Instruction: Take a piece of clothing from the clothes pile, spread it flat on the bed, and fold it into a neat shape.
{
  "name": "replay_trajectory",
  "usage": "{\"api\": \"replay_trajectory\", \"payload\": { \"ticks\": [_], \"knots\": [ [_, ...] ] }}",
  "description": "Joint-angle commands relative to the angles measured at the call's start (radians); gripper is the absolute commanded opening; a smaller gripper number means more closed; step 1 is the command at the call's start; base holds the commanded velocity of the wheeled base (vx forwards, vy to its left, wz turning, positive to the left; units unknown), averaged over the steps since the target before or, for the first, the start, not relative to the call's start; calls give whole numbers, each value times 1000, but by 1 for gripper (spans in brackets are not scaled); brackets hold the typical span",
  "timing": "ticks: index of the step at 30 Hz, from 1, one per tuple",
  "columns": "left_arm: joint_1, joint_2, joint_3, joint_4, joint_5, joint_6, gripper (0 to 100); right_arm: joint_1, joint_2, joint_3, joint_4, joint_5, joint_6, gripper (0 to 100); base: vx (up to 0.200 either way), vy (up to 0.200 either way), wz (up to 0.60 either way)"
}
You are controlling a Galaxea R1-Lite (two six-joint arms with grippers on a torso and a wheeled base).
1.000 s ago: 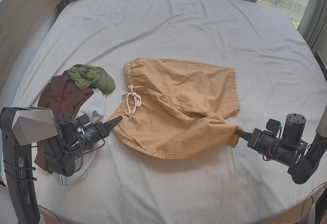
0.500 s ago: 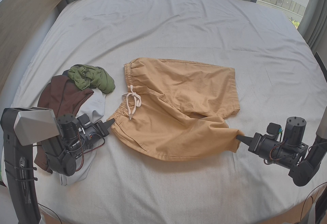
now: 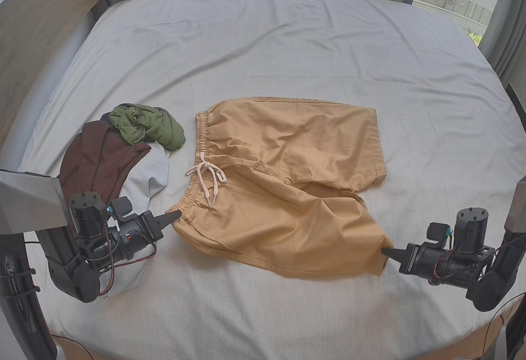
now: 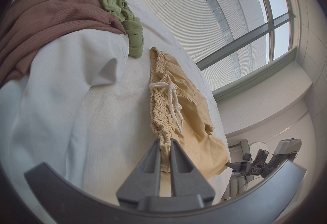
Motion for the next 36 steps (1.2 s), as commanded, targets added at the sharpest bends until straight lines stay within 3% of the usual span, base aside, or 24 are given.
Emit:
{"api": "replay_trajectory", "payload": {
  "ticks": [1,5,9,19,31,36],
  "knots": [
    [-5,-38,65,0,-9,1,0,0,79,63,0,1,-53,0,0,0,0],
    [-11,-32,90,1,-9,7,0,2,121,91,-11,1,-68,0,0,0,0],
    [-6,1,108,1,-17,76,0,3,141,99,-12,1,-71,0,0,0,0],
    [1,30,93,3,-17,79,0,-27,151,119,-12,18,-120,0,0,0,0],
    [3,85,64,3,-7,102,0,-29,153,132,-18,64,-117,0,0,0,0],
    [1,90,58,3,-6,111,0,-46,161,134,-86,82,-116,0,0,0,0]
  ]
}}
